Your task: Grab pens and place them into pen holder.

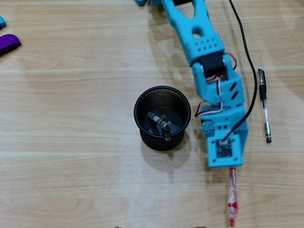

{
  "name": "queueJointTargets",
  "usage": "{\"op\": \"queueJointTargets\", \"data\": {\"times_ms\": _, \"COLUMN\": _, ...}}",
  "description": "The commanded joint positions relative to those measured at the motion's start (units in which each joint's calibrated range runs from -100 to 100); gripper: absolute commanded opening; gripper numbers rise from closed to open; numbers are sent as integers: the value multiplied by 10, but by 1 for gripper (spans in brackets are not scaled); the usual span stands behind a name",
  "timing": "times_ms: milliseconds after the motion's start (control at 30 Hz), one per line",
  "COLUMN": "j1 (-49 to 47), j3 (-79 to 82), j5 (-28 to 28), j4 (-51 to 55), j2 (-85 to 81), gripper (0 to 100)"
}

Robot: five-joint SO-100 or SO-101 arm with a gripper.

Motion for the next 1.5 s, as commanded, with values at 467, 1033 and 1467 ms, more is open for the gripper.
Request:
{"op": "queueJointTargets", "data": {"times_ms": 467, "j1": 106, "j3": 412, "j5": 94, "j4": -53, "j2": -524, "gripper": 2}}
{"op": "queueJointTargets", "data": {"times_ms": 1033, "j1": 149, "j3": 935, "j5": 104, "j4": -409, "j2": -687, "gripper": 2}}
{"op": "queueJointTargets", "data": {"times_ms": 1467, "j1": 167, "j3": 944, "j5": 115, "j4": -516, "j2": -686, "gripper": 2}}
